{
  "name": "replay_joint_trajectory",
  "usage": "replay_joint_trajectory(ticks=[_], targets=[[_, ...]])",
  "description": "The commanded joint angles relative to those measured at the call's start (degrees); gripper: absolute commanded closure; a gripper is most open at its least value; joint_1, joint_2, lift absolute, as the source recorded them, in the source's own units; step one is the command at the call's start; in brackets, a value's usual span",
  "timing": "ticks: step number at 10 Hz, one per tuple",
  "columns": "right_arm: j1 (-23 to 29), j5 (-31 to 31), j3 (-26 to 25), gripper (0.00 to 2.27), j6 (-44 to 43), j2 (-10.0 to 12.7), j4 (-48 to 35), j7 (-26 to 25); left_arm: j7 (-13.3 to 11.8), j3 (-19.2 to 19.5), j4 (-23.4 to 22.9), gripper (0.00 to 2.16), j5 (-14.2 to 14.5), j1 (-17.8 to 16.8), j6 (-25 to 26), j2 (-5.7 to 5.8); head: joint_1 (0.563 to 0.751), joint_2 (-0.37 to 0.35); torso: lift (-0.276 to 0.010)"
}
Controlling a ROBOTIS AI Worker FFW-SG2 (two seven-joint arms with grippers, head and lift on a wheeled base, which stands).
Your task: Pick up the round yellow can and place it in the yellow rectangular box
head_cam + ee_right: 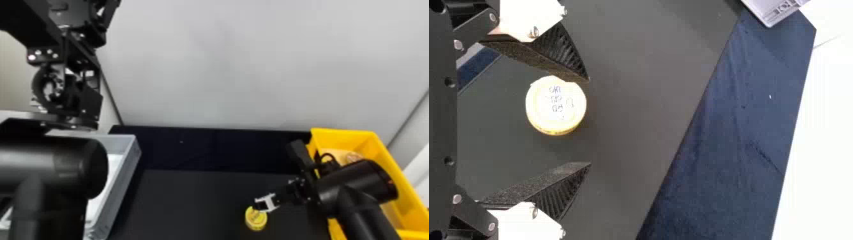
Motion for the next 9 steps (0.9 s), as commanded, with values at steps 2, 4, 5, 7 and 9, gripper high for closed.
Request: replay_joint_trajectory(ticks=[2,4,5,7,9], targets=[[-0.9,-0.4,2.8,0.24,-1.4,0.2,3.0,-0.1,-0.1,-0.2,0.1,0.14,0.1,-0.3,-0.1,-0.02,0.663,0.054,-0.005],[-1.2,-0.4,4.5,0.16,-2.3,0.1,5.2,0.3,-0.3,-0.2,0.1,0.14,0.3,-0.4,-0.1,0.24,0.663,0.054,-0.005],[-1.2,-0.4,6.0,0.16,-2.7,-0.3,6.0,0.9,-0.3,-0.1,0.1,0.14,0.4,-0.3,-0.1,0.42,0.663,0.054,-0.005],[-1.5,0.0,8.6,0.16,-3.5,-0.8,7.5,1.3,-0.3,-0.1,0.1,0.14,0.5,-0.2,-0.1,0.59,0.663,0.054,-0.005],[-2.2,0.3,11.6,0.16,-4.5,-2.4,8.0,2.0,-0.3,-0.1,0.1,0.14,0.6,-0.2,-0.1,0.68,0.663,0.054,-0.005]])
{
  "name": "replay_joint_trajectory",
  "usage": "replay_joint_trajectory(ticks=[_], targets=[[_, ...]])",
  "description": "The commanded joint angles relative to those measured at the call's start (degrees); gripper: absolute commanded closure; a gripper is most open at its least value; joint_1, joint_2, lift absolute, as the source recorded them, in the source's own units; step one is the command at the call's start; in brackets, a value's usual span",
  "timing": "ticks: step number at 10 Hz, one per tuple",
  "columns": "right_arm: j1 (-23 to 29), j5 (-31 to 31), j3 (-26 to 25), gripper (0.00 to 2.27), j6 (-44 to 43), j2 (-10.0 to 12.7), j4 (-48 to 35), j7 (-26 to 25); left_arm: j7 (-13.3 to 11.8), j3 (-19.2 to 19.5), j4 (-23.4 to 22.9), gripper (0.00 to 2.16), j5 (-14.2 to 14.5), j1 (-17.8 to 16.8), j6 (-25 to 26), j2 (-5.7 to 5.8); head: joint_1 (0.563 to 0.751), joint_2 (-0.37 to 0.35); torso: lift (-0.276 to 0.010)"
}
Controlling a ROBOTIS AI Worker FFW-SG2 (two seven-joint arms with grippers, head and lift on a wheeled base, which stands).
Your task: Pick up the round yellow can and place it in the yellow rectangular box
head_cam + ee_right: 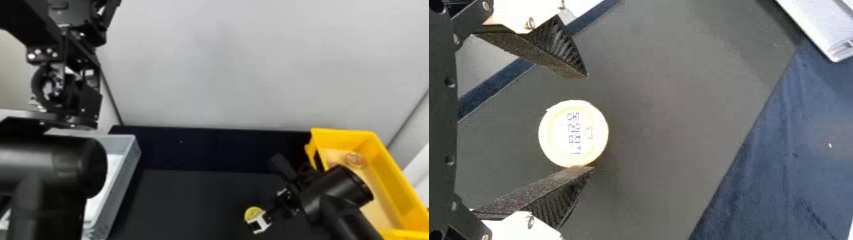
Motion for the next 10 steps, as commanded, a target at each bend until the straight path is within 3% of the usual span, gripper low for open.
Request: replay_joint_trajectory(ticks=[1,6,10], targets=[[-0.7,0.9,2.8,0.16,-1.0,-1.5,0.2,0.6,-0.1,0.0,0.0,0.14,0.1,0.1,0.0,0.06,0.663,0.054,-0.005],[-1.4,1.8,5.0,0.16,-3.4,-3.3,0.6,0.9,-0.3,-0.3,0.0,0.14,0.3,0.1,0.0,-0.12,0.663,0.054,-0.005],[-1.4,1.8,4.9,0.16,-3.9,-2.7,0.9,0.9,-0.6,-0.4,0.0,0.14,0.3,-0.1,0.3,-0.12,0.663,0.054,-0.005]])
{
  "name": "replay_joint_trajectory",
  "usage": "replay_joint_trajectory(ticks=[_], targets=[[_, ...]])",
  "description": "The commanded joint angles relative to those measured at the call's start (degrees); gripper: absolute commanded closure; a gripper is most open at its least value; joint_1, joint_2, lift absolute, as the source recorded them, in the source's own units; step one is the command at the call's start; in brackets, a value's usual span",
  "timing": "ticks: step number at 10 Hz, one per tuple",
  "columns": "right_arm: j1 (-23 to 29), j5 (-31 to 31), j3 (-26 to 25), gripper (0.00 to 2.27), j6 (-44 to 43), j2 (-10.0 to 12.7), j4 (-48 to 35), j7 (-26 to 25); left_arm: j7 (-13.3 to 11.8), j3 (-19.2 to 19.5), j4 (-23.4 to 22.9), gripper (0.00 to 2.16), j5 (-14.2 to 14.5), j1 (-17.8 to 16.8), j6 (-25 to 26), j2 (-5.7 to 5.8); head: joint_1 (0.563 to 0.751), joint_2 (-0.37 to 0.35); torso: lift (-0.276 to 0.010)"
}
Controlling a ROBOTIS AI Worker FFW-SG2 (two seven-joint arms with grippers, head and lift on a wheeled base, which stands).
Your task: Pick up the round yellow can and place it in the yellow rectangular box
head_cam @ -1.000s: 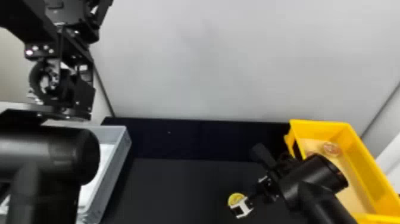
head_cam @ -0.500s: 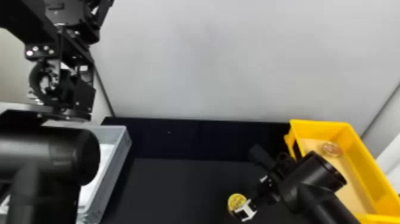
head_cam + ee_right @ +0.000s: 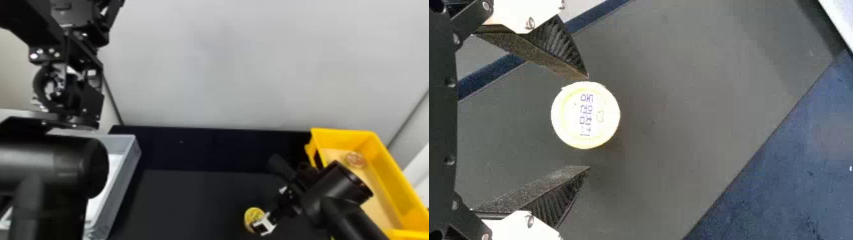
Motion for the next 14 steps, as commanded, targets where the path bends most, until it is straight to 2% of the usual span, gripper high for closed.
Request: replay_joint_trajectory(ticks=[1,14], targets=[[0.1,-0.2,0.2,0.16,-0.1,0.4,0.0,0.2,0.0,0.0,0.0,0.14,0.0,0.0,0.1,0.00,0.663,0.054,-0.005],[-1.2,-1.9,-1.0,0.17,-7.2,2.0,8.1,-3.7,-0.5,-0.8,0.4,0.14,0.0,-0.7,0.0,-0.18,0.663,0.054,-0.005]])
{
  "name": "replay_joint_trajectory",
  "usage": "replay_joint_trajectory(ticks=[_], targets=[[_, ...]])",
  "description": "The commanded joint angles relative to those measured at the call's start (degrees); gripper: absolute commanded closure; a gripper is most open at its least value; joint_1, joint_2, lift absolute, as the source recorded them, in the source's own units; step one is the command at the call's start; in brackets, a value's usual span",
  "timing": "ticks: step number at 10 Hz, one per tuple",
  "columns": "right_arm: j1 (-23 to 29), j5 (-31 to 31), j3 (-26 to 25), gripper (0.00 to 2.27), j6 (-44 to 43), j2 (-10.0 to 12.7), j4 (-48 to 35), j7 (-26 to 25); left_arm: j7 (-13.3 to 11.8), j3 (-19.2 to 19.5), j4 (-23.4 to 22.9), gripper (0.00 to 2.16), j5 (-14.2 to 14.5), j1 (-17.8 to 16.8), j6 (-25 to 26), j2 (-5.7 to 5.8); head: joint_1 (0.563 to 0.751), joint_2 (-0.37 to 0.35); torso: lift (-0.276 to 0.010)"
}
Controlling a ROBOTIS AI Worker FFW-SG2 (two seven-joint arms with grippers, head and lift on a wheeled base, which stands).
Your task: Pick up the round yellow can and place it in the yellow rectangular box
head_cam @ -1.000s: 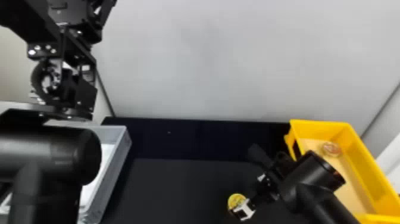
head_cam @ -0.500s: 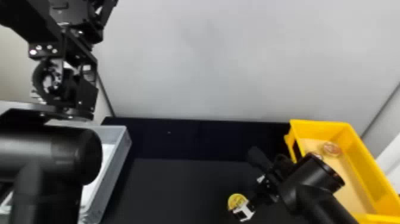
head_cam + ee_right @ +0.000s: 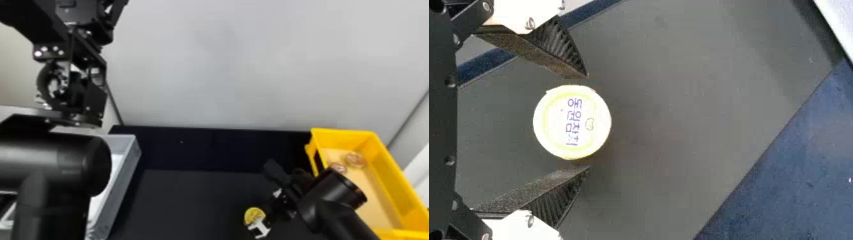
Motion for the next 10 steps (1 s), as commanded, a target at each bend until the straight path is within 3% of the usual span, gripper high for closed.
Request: replay_joint_trajectory(ticks=[1,3,10], targets=[[-0.3,0.0,0.0,0.26,0.0,0.0,0.4,-0.1,0.0,-0.1,0.0,0.14,0.0,-0.1,-0.1,-0.05,0.663,0.054,-0.005],[-0.4,0.0,0.8,0.79,1.0,-0.3,-0.1,-0.2,-0.1,-0.2,0.0,0.14,0.0,-0.1,-0.1,-0.22,0.663,0.054,-0.005],[-0.3,0.7,1.5,0.79,1.5,-0.3,-1.1,2.0,-0.4,0.3,-0.1,0.14,0.1,0.1,0.0,-0.05,0.663,0.054,-0.005]])
